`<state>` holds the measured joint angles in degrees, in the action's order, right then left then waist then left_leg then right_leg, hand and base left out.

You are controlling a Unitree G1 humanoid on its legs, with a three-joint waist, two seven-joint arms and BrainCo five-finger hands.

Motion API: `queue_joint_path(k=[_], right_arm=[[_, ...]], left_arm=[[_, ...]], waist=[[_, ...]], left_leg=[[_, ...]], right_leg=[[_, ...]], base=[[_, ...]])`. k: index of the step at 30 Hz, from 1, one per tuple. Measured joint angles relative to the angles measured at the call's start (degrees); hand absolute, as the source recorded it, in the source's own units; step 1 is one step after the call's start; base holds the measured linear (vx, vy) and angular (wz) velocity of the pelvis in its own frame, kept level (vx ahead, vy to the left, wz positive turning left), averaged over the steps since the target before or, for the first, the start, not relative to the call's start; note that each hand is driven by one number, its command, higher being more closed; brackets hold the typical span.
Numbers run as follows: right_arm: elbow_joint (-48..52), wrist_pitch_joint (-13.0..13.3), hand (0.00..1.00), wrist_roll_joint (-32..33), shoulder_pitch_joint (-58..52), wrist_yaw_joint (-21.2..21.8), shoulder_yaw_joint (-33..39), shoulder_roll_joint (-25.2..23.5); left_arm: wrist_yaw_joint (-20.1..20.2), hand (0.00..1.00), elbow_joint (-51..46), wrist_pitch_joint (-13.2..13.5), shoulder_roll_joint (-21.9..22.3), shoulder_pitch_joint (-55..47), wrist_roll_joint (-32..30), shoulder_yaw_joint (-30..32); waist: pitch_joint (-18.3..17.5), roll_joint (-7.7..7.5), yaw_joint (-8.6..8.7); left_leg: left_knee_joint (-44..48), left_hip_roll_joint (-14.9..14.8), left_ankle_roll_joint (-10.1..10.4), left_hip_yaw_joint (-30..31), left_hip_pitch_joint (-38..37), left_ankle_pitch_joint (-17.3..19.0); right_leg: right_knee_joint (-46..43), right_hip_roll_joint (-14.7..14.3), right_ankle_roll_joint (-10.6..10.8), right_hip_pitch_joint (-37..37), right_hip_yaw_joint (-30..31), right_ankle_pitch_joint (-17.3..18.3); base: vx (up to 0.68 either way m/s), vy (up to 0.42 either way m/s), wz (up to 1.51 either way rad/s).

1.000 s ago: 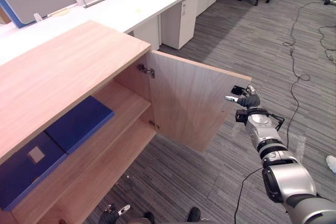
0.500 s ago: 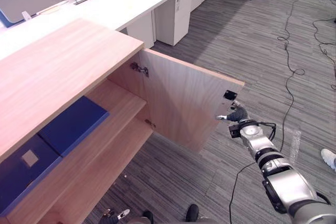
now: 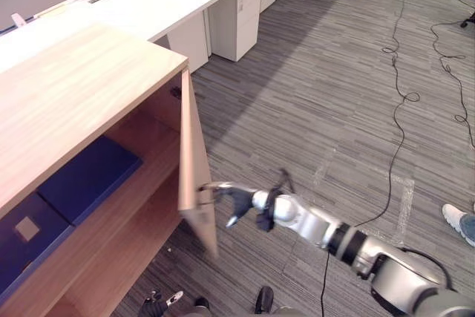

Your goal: Walk over to the cabinet, pick up the folder, carry it to the office cabinet, place the folder inside the office cabinet, then close the office cabinet door

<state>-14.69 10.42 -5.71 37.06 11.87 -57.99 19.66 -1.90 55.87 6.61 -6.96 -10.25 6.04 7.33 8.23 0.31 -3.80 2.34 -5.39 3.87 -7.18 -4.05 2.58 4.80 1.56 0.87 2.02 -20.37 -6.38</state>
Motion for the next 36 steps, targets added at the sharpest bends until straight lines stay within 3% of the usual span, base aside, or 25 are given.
queue_joint_path(k=[1, 2, 4, 8, 17, 20, 22, 23, 24, 25, 26, 28, 29, 32, 33, 34, 35, 36], right_arm=[[0.6, 0.9, 0.00, 0.0, 1.2, 0.5, -1.9, -2.6], [-0.5, 0.2, 0.00, 0.2, 1.7, 0.2, -2.3, -5.5], [-0.7, 0.7, 0.00, 1.7, 2.3, 1.9, -5.5, -6.7], [-2.1, 0.7, 0.00, 2.3, 1.1, 5.7, -12.5, -9.2], [-7.0, 0.7, 0.00, 1.7, -0.6, 6.6, -13.2, -9.9], [-14.8, 0.7, 0.00, -3.4, -2.6, 4.8, -11.7, -11.8], [-20.7, 0.6, 0.00, -7.7, -5.6, 2.9, -7.9, -12.8], [-24.3, 0.3, 0.00, -10.4, -7.2, 1.5, -5.9, -13.1], [-26.7, -0.2, 0.00, -12.9, -9.3, 0.2, -4.1, -13.0], [-28.0, -0.4, 0.00, -13.9, -10.6, -0.5, -3.0, -12.9], [-30.6, -1.0, 0.00, -16.0, -13.1, -1.5, -0.8, -13.1], [-36.1, -2.0, 0.00, -18.5, -16.0, -2.5, 2.3, -13.8], [-39.8, -2.4, 0.00, -19.0, -17.0, -3.0, 4.9, -14.5], [-52.0, -4.8, 0.00, -18.4, -19.9, -6.8, 25.4, -16.7], [-54.1, -6.3, 0.00, -16.6, -21.5, -9.1, 35.3, -16.3], [-54.5, -6.9, 0.00, -15.6, -22.6, -10.0, 39.1, -15.8], [-54.6, -7.8, 0.00, -12.7, -25.3, -11.9, 45.8, -14.0], [-54.5, -8.6, 0.00, -10.1, -28.6, -13.0, 51.6, -12.9]], left_arm=[[-0.1, 0.00, 0.0, 0.0, 0.3, 0.2, 0.0, 0.6], [-0.5, 0.00, 0.2, 0.0, 0.5, 0.3, 0.0, 1.1], [-0.9, 0.00, 1.2, -0.1, 0.6, 0.3, 0.0, 2.3], [-1.0, 0.00, 2.0, -0.5, 0.6, 0.3, 0.0, 4.5], [-1.1, 0.00, 2.2, -0.6, 0.9, 0.8, 0.0, 7.5], [-1.4, 0.00, 2.1, -0.6, 1.2, 1.6, 0.1, 7.4], [-1.6, 0.00, 2.1, -0.5, 1.4, 2.6, 0.2, 7.4], [-1.8, 0.00, 2.1, -0.6, 1.7, 3.0, 0.2, 7.4], [-2.1, 0.00, 2.1, -0.6, 1.8, 3.1, -0.1, 7.2], [-2.2, 0.00, 2.1, -0.6, 1.7, 3.1, -0.2, 7.1], [-2.2, 0.00, 2.1, -0.7, 1.7, 2.9, -0.9, 6.9], [-2.2, 0.00, 2.1, -0.7, 1.6, 2.3, -1.5, 6.7], [-2.2, 0.00, 2.1, -0.7, 1.5, 2.1, -1.5, 6.6], [-2.2, 0.00, 2.1, -0.8, 1.2, 2.2, -1.5, 5.3], [-2.2, 0.00, 2.1, -0.9, 1.1, 2.2, -1.5, 5.2], [-2.2, 0.00, 2.1, -1.0, 1.0, 2.1, -1.4, 4.8], [-2.2, 0.00, 2.4, -1.1, 0.7, 1.8, -1.1, 3.5], [-2.1, 0.00, 3.3, -1.2, -0.1, 1.9, -1.0, 1.8]], waist=[[-0.3, -0.13, -0.52], [-0.6, -0.30, -1.20], [-1.3, -0.82, -2.15], [-2.0, -2.03, -2.20], [-2.2, -2.28, -3.56], [-2.2, -2.35, -4.82], [-2.1, -2.47, -5.44], [-1.8, -2.41, -5.35], [-1.7, -2.42, -5.21], [-1.7, -2.42, -5.09], [-1.7, -2.43, -5.07], [-1.5, -2.34, -5.22], [-1.2, -2.77, -5.31], [-1.1, -2.86, -5.19], [-1.1, -2.99, -4.91], [-1.1, -2.99, -4.60], [-1.2, -2.55, -3.60], [-1.3, -2.80, -2.04]], left_leg=[[0.2, 0.0, 0.0, 0.1, 0.0, 0.0], [0.3, 0.1, 0.0, 0.4, 0.1, 0.0], [0.4, 0.4, 0.0, 0.6, 0.2, 0.0], [1.2, 0.9, -0.3, 1.4, 0.7, 0.2], [1.9, 1.2, -0.1, 5.7, 3.1, -0.7], [2.0, 1.7, 0.2, 9.9, 5.2, -1.9], [4.4, 2.1, 0.1, 11.8, 8.2, -1.8], [6.3, 0.6, -2.1, 7.0, 10.1, -0.6], [7.9, -2.9, -3.5, -3.4, 10.9, -0.7], [8.8, -4.6, -3.9, -8.2, 11.1, -0.6], [9.4, -6.7, -3.7, -14.8, 10.9, -0.7], [8.7, -6.8, -1.6, -16.2, 10.9, -2.6], [7.9, -5.7, -1.3, -15.5, 10.9, -3.0], [2.6, -1.1, -2.2, -13.3, 9.2, -4.7], [0.1, 1.6, -3.5, -11.9, 7.9, -4.2], [-0.4, 2.7, -3.9, -11.3, 7.1, -3.9], [-1.6, 4.7, -4.2, -8.8, 5.9, -4.0], [-1.9, 7.5, -5.6, -4.9, 4.6, -3.8]], right_leg=[[0.0, 0.1, -0.1, 0.0, 0.0, 0.0], [0.0, 0.2, -0.1, 0.2, 0.0, -0.1], [0.0, 0.6, -0.1, 0.5, 0.0, -0.1], [0.0, 1.2, -0.1, 0.7, -0.5, -0.1], [0.0, 1.4, -0.4, 1.0, -4.5, 0.1], [0.0, 1.6, -1.0, 1.2, -8.7, 0.7], [-0.1, 2.0, -1.1, 1.3, -12.9, 1.3], [-0.5, 2.4, -1.3, 1.3, -15.9, 1.8], [-1.4, 3.0, -0.9, 1.4, -18.2, 2.7], [-2.0, 3.4, -0.9, 1.5, -19.3, 3.3], [-2.8, 4.1, -0.1, 1.8, -21.2, 3.9], [-3.6, 5.0, 0.4, 2.0, -23.0, 3.9], [-3.9, 5.8, 0.5, 2.0, -23.6, 3.9], [-6.0, 9.7, 2.4, 2.2, -26.7, 4.6], [-8.8, 12.8, 4.3, 2.9, -28.9, 6.0], [-11.7, 14.9, 5.2, 3.2, -29.9, 6.8], [-22.2, 20.5, 4.7, 3.0, -30.6, 9.6], [-33.9, 26.9, 0.1, 2.2, -28.3, 10.2]], base=[[-0.01, 0.038, 0.09], [-0.02, 0.044, 0.09], [-0.02, 0.060, 0.07], [-0.03, 0.057, 0.10], [-0.04, 0.015, 0.24], [-0.02, -0.023, 0.74], [-0.04, -0.022, 1.06], [-0.05, -0.002, 1.12], [-0.04, 0.002, 1.16], [0.02, 0.040, 1.07], [0.06, 0.062, 0.78], [0.07, 0.103, 0.61], [0.09, 0.160, 0.53], [0.14, 0.224, 0.60], [0.18, 0.262, 0.74], [0.23, 0.342, 1.04], [0.20, 0.304, 1.40], [0.19, 0.303, 1.62]])
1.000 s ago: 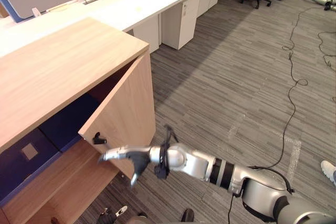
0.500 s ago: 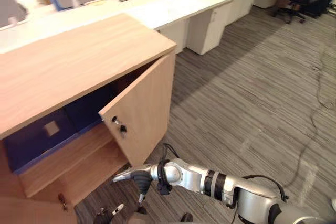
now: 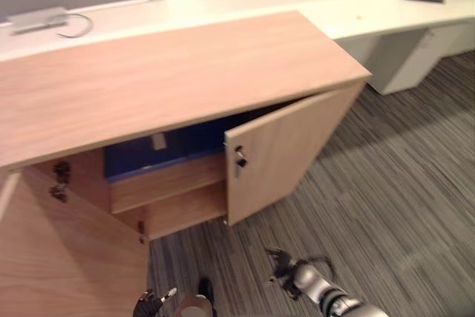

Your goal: Walk over to the cabinet, pick up the folder, carry it to the office cabinet, place the folder inside the office cabinet, then close the office cabinet door

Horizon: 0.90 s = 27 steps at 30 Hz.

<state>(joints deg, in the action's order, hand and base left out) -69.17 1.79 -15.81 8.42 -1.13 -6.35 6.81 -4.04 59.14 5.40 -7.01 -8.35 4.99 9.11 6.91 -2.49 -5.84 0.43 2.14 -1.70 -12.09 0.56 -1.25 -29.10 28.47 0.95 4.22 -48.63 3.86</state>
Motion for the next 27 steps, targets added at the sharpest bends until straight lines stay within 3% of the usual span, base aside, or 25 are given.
queue_joint_path(k=[1, 2, 3, 4, 6, 9, 10, 11, 12, 13, 14, 18, 23, 27], right_arm=[[0.0, -0.4, 0.00, 1.8, -1.7, -0.6, 2.8, 0.2], [0.0, -0.8, 0.00, 5.4, -4.4, -2.0, 8.0, 0.1], [1.9, -0.7, 0.00, 9.6, -6.7, -2.8, 12.3, -0.7], [2.7, -0.6, 0.00, 11.6, -7.2, -3.2, 13.8, -1.0], [3.9, -0.4, 0.00, 18.5, -9.7, -3.8, 19.1, -1.8], [4.2, -0.4, 0.00, 21.6, -12.9, -4.1, 23.3, -2.9], [4.3, -0.4, 0.00, 21.7, -13.3, -4.0, 23.5, -3.2], [4.4, -0.4, 0.00, 21.6, -13.8, -4.0, 23.7, -4.1], [4.5, -0.6, 0.00, 21.6, -13.8, -3.9, 23.8, -4.8], [4.9, -0.6, 0.00, 21.6, -13.7, -3.9, 23.9, -4.5], [5.9, -0.4, 0.00, 21.6, -13.7, -3.8, 24.0, -4.2], [6.0, -0.4, 0.00, 21.6, -13.6, -3.5, 22.6, -4.1], [5.7, 0.2, 0.00, 21.7, -13.0, -3.4, 22.0, -4.4], [5.3, 0.7, 0.00, 21.6, -12.5, -3.4, 22.0, -4.9]], left_arm=[[0.0, 0.00, 0.1, -0.1, -0.4, 0.1, 0.0, -1.1], [-0.1, 0.00, 0.3, -0.3, -1.1, 1.2, -0.5, -3.3], [-0.3, 0.00, 0.3, -0.5, -1.1, 2.5, -0.5, -5.0], [-0.3, 0.00, 0.4, -0.6, -1.4, 2.9, -0.6, -5.8], [-0.5, 0.00, 0.3, -0.6, -1.7, 6.0, -0.4, -9.5], [-0.2, 0.00, -0.2, 0.1, 0.2, 7.5, -1.4, -14.4], [0.0, 0.00, -0.2, 0.4, 0.6, 7.2, -2.5, -14.7], [0.5, 0.00, -0.6, 0.7, 0.6, 7.1, -4.0, -14.4], [0.7, 0.00, -0.7, 0.8, 0.7, 7.0, -4.8, -12.8], [0.6, 0.00, -0.7, 0.8, 1.3, 6.8, -4.9, -11.5], [0.6, 0.00, -0.3, 0.8, 2.7, 6.5, -4.9, -8.9], [0.7, 0.00, 0.6, 1.3, 4.5, 6.5, -1.1, -3.7], [0.7, 0.00, 1.8, 1.1, 4.4, 6.0, 1.4, 2.2], [0.6, 0.00, 1.8, 1.0, 3.6, 4.5, 2.5, 3.3]], waist=[[-0.2, -0.07, 0.80], [-0.2, 0.78, 2.09], [0.0, 1.34, 2.87], [0.2, 1.56, 3.31], [0.4, 1.76, 4.88], [0.4, 1.04, 6.33], [0.3, 0.59, 6.34], [-0.5, -1.16, 6.37], [-0.5, -2.34, 5.74], [-0.8, -1.72, 5.43], [-1.2, -0.31, 5.83], [-1.6, 0.30, 6.38], [-1.8, 0.07, 6.24], [-2.0, -0.05, 6.01]], left_leg=[[0.0, 1.1, -0.6, 2.4, -0.6, 0.2], [0.9, 1.8, -1.5, 7.0, -1.2, 0.0], [2.0, 1.4, -1.7, 11.4, -0.3, 0.2], [2.1, 1.3, -1.7, 13.4, -0.1, 0.1], [2.0, 1.8, -1.3, 23.0, 0.0, -0.2], [1.9, 3.6, 0.4, 32.7, -1.5, 0.0], [1.9, 4.0, 0.8, 33.8, -1.7, 0.3], [2.0, 5.1, 1.7, 34.9, -2.0, 0.8], [1.8, 5.3, 2.8, 35.0, -2.7, 1.9], [1.8, 4.2, 3.4, 34.1, -2.5, 2.4], [2.0, 1.1, 4.2, 29.4, -2.1, 3.1], [1.6, -3.7, 6.4, 28.4, -2.6, 3.4], [0.8, -5.3, 7.6, 31.9, -2.5, 2.8], [0.9, -5.4, 8.7, 36.3, -0.7, 1.9]], right_leg=[[-5.3, 2.3, -2.7, -1.2, 3.0, -1.1], [-12.1, 3.0, -2.7, -4.7, 11.5, -0.6], [-11.5, -0.9, 1.3, -7.3, 19.0, 3.5], [-10.1, -3.0, 2.5, -8.1, 22.4, 4.6], [-0.6, -11.5, 6.2, -9.2, 37.2, 7.2], [6.0, -16.6, 8.5, -9.2, 52.9, 8.1], [7.5, -16.5, 8.9, -9.2, 53.9, 7.9], [11.2, -15.3, 9.5, -9.2, 53.6, 5.3], [12.4, -14.3, 9.0, -8.6, 52.3, 5.2], [13.2, -15.1, 8.7, -8.6, 52.0, 5.3], [14.1, -16.9, 8.4, -8.0, 50.9, 5.1], [17.3, -20.8, 6.9, -4.9, 47.5, 4.5], [21.8, -22.4, 5.0, -1.3, 43.6, 3.3], [23.2, -22.8, 4.6, -0.2, 39.1, 3.0]], base=[[0.23, 0.268, 1.90], [0.25, 0.172, 1.92], [0.25, 0.128, 1.88], [0.20, 0.042, 1.91], [0.17, -0.040, 2.09], [0.13, -0.159, 2.00], [0.12, -0.315, 1.31], [0.12, -0.372, 0.79], [0.10, -0.324, 0.50], [0.12, -0.308, 0.10], [0.08, -0.215, 0.01], [0.07, -0.222, 0.19], [0.03, -0.108, 0.34], [-0.02, -0.064, 0.56]])
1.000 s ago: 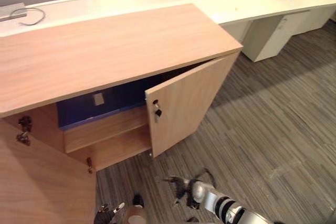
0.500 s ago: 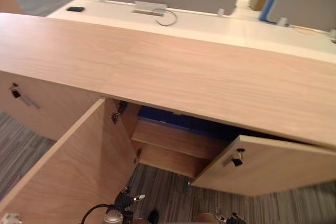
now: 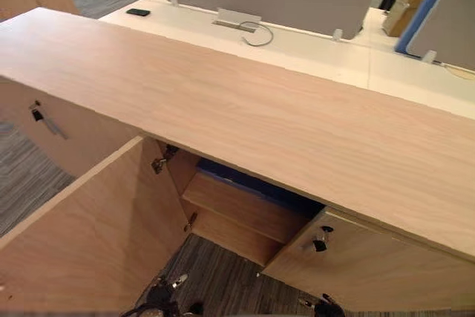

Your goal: Walk over to the cabinet, pick up the folder, carry it to the office cabinet, place the folder inside the office cabinet, then close the office cabinet door

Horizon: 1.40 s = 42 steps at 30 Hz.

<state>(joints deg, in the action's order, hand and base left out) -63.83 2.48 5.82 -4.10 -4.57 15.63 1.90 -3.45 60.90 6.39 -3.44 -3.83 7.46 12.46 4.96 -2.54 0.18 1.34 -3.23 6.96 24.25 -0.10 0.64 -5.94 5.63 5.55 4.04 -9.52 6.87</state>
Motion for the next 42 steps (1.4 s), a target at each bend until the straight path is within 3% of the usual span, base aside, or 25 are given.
queue_joint_path(k=[4, 5, 6, 8, 9, 10, 12, 18, 22, 25, 28, 31, 38, 42], right_arm=[[-0.3, 0.0, 0.00, -0.3, 0.4, 0.0, 0.0, -0.6], [-0.9, 0.0, 0.00, -0.3, 0.8, -0.1, 0.5, -1.0], [-1.3, 0.0, 0.00, -0.3, 1.6, -0.1, 0.6, -1.1], [-1.7, -0.1, 0.00, -0.5, 2.3, -0.1, 0.6, -0.9], [-1.6, -0.1, 0.00, -0.4, 2.5, -0.1, 0.6, -0.9], [-1.6, -0.1, 0.00, -0.4, 2.8, -0.1, 0.6, -1.0], [-1.8, -0.1, 0.00, -0.3, 2.6, 0.0, 0.6, -1.8], [-1.6, -0.1, 0.00, -0.3, 2.5, 0.1, 0.5, -1.8], [-1.7, -0.1, 0.00, -0.3, 2.8, 0.3, -1.1, -2.1], [-1.8, -0.1, 0.00, -0.5, 3.0, 0.6, -1.8, -2.1], [-2.2, -0.3, 0.00, -1.9, 4.0, 0.6, -1.7, -1.1], [-2.2, -0.8, 0.00, -2.5, 4.3, 0.7, -1.7, -1.1], [-2.2, -0.7, 0.00, -2.5, 4.7, 1.1, -1.2, -1.2], [-2.4, -0.8, 0.00, -2.2, 5.2, 1.0, 1.1, -0.1]], left_arm=[[-0.4, 0.00, -1.0, -0.2, -0.6, -0.3, -0.6, -1.9], [-0.6, 0.00, -1.5, -0.3, -1.3, -0.3, -1.4, -3.4], [-0.7, 0.00, -2.2, -0.3, -1.6, 0.2, -1.7, -4.5], [-1.1, 0.00, -3.4, -0.2, -1.6, 0.0, -3.8, -6.1], [-1.1, 0.00, -3.7, -0.2, -1.6, 0.1, -5.1, -7.4], [-1.1, 0.00, -4.0, -0.2, -1.9, 0.2, -5.2, -8.0], [-1.1, 0.00, -4.6, -0.2, -3.0, 0.1, -5.3, -9.9], [-1.0, 0.00, -4.1, -0.3, -3.2, -0.1, -7.1, -12.5], [-0.9, 0.00, -3.2, -0.3, -3.6, 0.1, -8.0, -13.9], [-0.6, 0.00, -2.5, -0.2, -3.7, 0.4, -9.1, -15.3], [-0.4, 0.00, -2.3, -0.1, -3.6, 0.6, -10.1, -17.4], [-0.3, 0.00, -2.3, 0.3, -4.0, 0.7, -10.1, -17.9], [-0.3, 0.00, -2.3, 0.3, -3.3, 0.6, -7.6, -12.9], [-0.3, 0.00, -3.2, 0.2, -2.8, 0.5, -4.6, -10.4]], waist=[[0.4, -0.42, -0.48], [0.7, -0.88, -0.25], [1.3, -0.83, 0.06], [2.2, -0.31, 0.10], [2.4, -0.03, 0.23], [2.8, 0.12, 0.21], [2.9, -1.33, 0.42], [2.1, -1.36, 1.07], [1.6, -1.68, 1.00], [1.4, -1.52, 1.60], [2.2, 0.07, 2.75], [2.3, -0.21, 2.38], [3.6, 0.03, 2.09], [5.3, 1.12, 2.27]], left_leg=[[1.5, 0.8, 0.7, 0.9, 2.6, -1.5], [2.8, 0.7, -0.6, -5.4, 4.3, -2.0], [8.2, -1.2, -3.5, -17.4, 6.7, 0.2], [17.9, -4.0, -4.2, -31.1, 8.2, 4.6], [18.6, -4.2, -3.9, -33.8, 8.2, 6.4], [18.2, -3.7, -4.1, -33.7, 8.1, 6.3], [11.3, 0.7, -6.1, -33.5, 6.4, 3.9], [-6.6, 6.8, -7.2, -29.9, 1.2, -5.9], [-6.4, 7.6, -7.7, -29.8, 0.3, -6.2], [-6.4, 7.8, -7.7, -29.3, -1.0, -6.2], [-6.3, 6.7, -7.7, -27.2, -1.7, -6.3], [-6.3, 6.3, -7.6, -26.6, -1.9, -6.3], [-6.3, 7.4, -7.4, -24.5, -0.4, -7.6], [-6.3, 6.7, -6.8, -22.9, 2.1, -9.4]], right_leg=[[0.4, 0.3, -0.3, 1.2, -4.7, -0.2], [0.2, 1.0, -0.6, 1.1, -6.7, -0.3], [-0.6, 1.8, -1.0, 0.9, -8.3, -0.2], [-1.3, 2.8, -0.8, 1.4, -9.2, 0.1], [-2.1, 3.4, -0.3, 1.3, -9.4, 0.7], [-2.6, 3.9, -0.2, 1.2, -9.3, 1.1], [-1.6, 6.5, 0.1, 0.7, -9.1, 1.2], [1.8, 8.5, 0.9, 1.3, -9.1, 0.1], [3.6, 8.8, 2.5, 3.4, -9.2, -1.0], [3.5, 8.7, 2.6, 5.2, -10.2, -1.0], [-1.8, 8.4, 2.6, 4.0, -12.4, -1.0], [-3.3, 8.5, 2.5, 3.9, -12.4, -1.1], [0.9, 8.4, 2.6, 5.3, -14.4, 0.4], [0.3, 7.7, 2.4, 4.9, -18.5, 1.1]], base=[[-0.06, -0.045, 0.66], [-0.11, 0.037, 0.72], [-0.08, 0.042, 0.69], [-0.06, 0.134, 0.40], [-0.06, 0.227, 0.28], [-0.06, 0.250, 0.22], [-0.03, 0.192, 0.26], [0.05, 0.099, 0.52], [0.12, -0.012, 0.08], [0.08, -0.067, 0.10], [0.03, -0.061, 0.28], [0.00, 0.000, 0.14], [-0.08, -0.052, 0.09], [-0.13, -0.053, 0.52]])
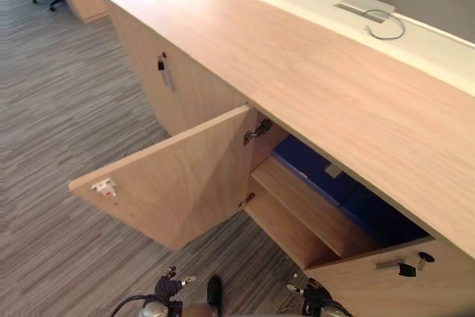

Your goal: Walk over to the cabinet, pick up the folder, carry it to the office cabinet, place the folder inside the office cabinet, then close the office cabinet door

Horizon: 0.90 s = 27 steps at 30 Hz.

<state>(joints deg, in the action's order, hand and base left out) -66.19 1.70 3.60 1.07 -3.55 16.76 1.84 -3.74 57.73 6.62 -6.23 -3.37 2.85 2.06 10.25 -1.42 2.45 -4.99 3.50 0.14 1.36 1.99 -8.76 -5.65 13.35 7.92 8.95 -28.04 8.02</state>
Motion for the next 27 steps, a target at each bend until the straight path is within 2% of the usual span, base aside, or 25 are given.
queue_joint_path(k=[2, 4, 5, 8, 10, 11, 12, 13, 14, 15, 16, 17, 18, 19, 21, 24, 27], right_arm=[[-0.5, 0.0, 0.00, 1.2, -0.1, -0.2, 3.3, 0.3], [-0.5, -0.1, 0.00, 2.2, -0.6, -0.5, 5.4, 0.8], [-0.7, -0.3, 0.00, 2.4, -0.8, -0.5, 6.9, 0.8], [-0.9, -0.5, 0.00, 2.4, -0.8, -0.5, 9.0, 1.0], [-0.9, -0.5, 0.00, 2.4, -0.8, -0.5, 11.3, 1.7], [-1.0, -0.5, 0.00, 2.5, -0.9, -0.6, 12.3, 2.3], [-1.0, -0.5, 0.00, 2.6, -0.9, -0.7, 13.9, 2.4], [-0.8, -0.3, 0.00, 2.7, -1.0, -0.8, 14.5, 2.7], [-0.9, -0.3, 0.00, 3.4, -1.3, -1.0, 15.1, 3.7], [-0.8, -0.4, 0.00, 4.3, -2.0, -1.1, 15.2, 4.9], [-0.8, -0.4, 0.00, 4.3, -2.3, -1.2, 15.2, 5.4], [-0.9, -0.5, 0.00, 4.3, -2.0, -1.2, 15.4, 5.5], [-0.9, -0.5, 0.00, 4.3, -1.7, -1.1, 15.6, 4.2], [-0.8, -0.5, 0.00, 4.3, -1.7, -1.1, 15.6, 3.4], [0.6, -0.4, 0.00, 5.5, -3.3, -1.2, 15.0, 1.4], [1.7, -0.2, 0.00, 6.4, -4.4, -1.2, 12.1, 0.9], [2.1, 0.0, 0.00, 6.3, -5.1, -1.1, 8.6, 1.1]], left_arm=[[0.3, 0.00, -0.4, -0.1, 0.0, -0.2, 0.6, 1.5], [0.4, 0.00, -1.2, -0.1, 0.1, -0.7, 0.7, 2.9], [0.4, 0.00, -2.1, -0.1, 0.0, -1.5, 0.6, 4.7], [0.4, 0.00, -3.4, -0.1, -0.8, -3.2, -0.2, 6.6], [0.3, 0.00, -4.8, -0.1, -0.6, -4.6, -0.6, 7.4], [0.2, 0.00, -5.4, -0.1, -0.5, -5.4, -0.5, 7.5], [0.0, 0.00, -5.8, -0.1, 0.1, -5.5, -0.1, 8.8], [-0.3, 0.00, -6.1, -0.1, 0.1, -5.9, 0.3, 9.5], [-0.9, 0.00, -8.0, -0.2, 0.6, -7.4, 0.8, 9.7], [-1.4, 0.00, -11.6, 0.0, 1.8, -8.9, 1.1, 9.5], [-1.5, 0.00, -13.3, 0.3, 2.6, -9.6, 1.2, 9.3], [-1.5, 0.00, -15.4, 0.4, 3.1, -9.1, 1.2, 8.4], [-1.5, 0.00, -17.1, 0.4, 3.0, -8.4, 1.2, 7.3], [-1.4, 0.00, -18.0, 0.4, 2.9, -8.4, 1.1, 6.7], [-1.4, 0.00, -19.7, 0.3, 1.2, -7.0, 0.3, 5.0], [-2.1, 0.00, -20.6, 0.1, -0.9, -3.3, -1.4, 4.9], [-3.7, 0.00, -25.2, 0.0, -1.2, -0.2, -3.9, 4.5]], waist=[[0.6, -0.07, 0.28], [0.9, 0.02, 0.62], [0.9, 0.06, 0.44], [0.4, 0.64, 0.61], [0.0, 1.80, 0.48], [-0.2, 1.92, 0.57], [0.1, 0.71, 0.59], [0.2, 0.58, 0.86], [-0.1, 1.34, 1.21], [-0.5, 3.08, 1.32], [-0.6, 4.03, 1.21], [-0.6, 4.19, 0.91], [-0.5, 3.99, 0.88], [-0.5, 4.01, 0.88], [-1.3, 3.82, 1.34], [-1.5, 3.17, 1.54], [-1.6, 3.05, 1.83]], left_leg=[[1.2, -2.6, -0.6, -9.9, 1.4, 1.8], [2.1, -3.7, -0.7, -15.8, 2.0, 1.7], [2.3, -3.7, -1.0, -16.7, 2.1, 0.4], [2.2, -2.7, -1.3, -16.5, 3.2, 0.1], [2.0, -2.3, -1.3, -16.0, 4.6, -0.7], [1.8, -1.3, 0.5, -14.2, 5.5, -2.3], [8.1, -0.6, -1.1, -13.1, 7.4, 1.0], [13.5, -1.5, -1.8, -13.7, 8.6, 4.4], [20.4, -4.5, 0.2, -13.4, 9.5, 8.6], [20.5, -7.7, 2.6, -11.4, 8.9, 8.4], [18.3, -8.4, 5.0, -9.0, 8.1, 8.3], [14.8, -6.9, 5.8, -8.1, 6.9, 8.4], [11.0, -6.2, 5.2, -8.4, 6.2, 6.2], [8.7, -6.2, 5.0, -8.6, 5.5, 5.0], [1.8, -6.5, 4.7, -9.2, 3.0, 1.6], [-0.1, -7.4, 5.0, -10.5, 2.9, 0.1], [-0.4, -10.1, 6.3, -13.0, 2.0, -0.6]], right_leg=[[-0.3, 0.4, 0.3, 0.0, -2.7, -0.3], [-1.4, 1.2, 0.3, -0.2, -3.4, -0.3], [-2.2, 1.6, 0.4, -0.5, -3.2, -0.2], [-4.1, 3.0, 1.3, -2.5, -3.3, 0.4], [-5.9, 4.0, 1.5, -4.4, -3.6, 1.0], [-7.1, 5.8, 1.6, -5.3, -4.4, 1.1], [-8.5, 9.0, 1.9, -5.9, -4.6, 0.9], [-9.1, 10.5, 2.1, -5.9, -4.7, 0.8], [-10.4, 12.2, 2.6, -5.8, -4.7, 0.4], [-11.4, 12.5, 3.2, -6.2, -4.5, 0.2], [-11.8, 12.7, 3.4, -6.7, -4.1, 0.0], [-11.6, 13.9, 3.4, -8.1, -2.7, -1.4], [-10.0, 13.8, 2.3, -9.4, -2.7, -4.7], [-9.4, 13.4, 1.9, -9.9, -2.6, -6.4], [-4.7, 10.8, 1.0, -10.0, 0.0, -9.6], [-1.2, 8.8, 1.6, -10.2, 1.9, -10.5], [1.2, 5.5, 2.3, -10.0, 3.7, -9.9]], base=[[-0.09, -0.006, 0.50], [-0.03, 0.024, 0.27], [0.00, 0.047, 0.03], [0.02, 0.039, 0.01], [-0.01, 0.034, 0.23], [0.00, 0.024, 0.20], [0.04, -0.007, 0.19], [0.10, -0.050, 0.11], [0.13, -0.021, 0.11], [0.12, 0.032, 0.11], [0.07, 0.198, -0.04], [0.02, 0.276, -0.07], [-0.02, 0.282, -0.14], [-0.04, 0.208, -0.14], [-0.02, 0.114, -0.25], [-0.04, -0.007, -0.28], [-0.05, -0.094, -0.49]])
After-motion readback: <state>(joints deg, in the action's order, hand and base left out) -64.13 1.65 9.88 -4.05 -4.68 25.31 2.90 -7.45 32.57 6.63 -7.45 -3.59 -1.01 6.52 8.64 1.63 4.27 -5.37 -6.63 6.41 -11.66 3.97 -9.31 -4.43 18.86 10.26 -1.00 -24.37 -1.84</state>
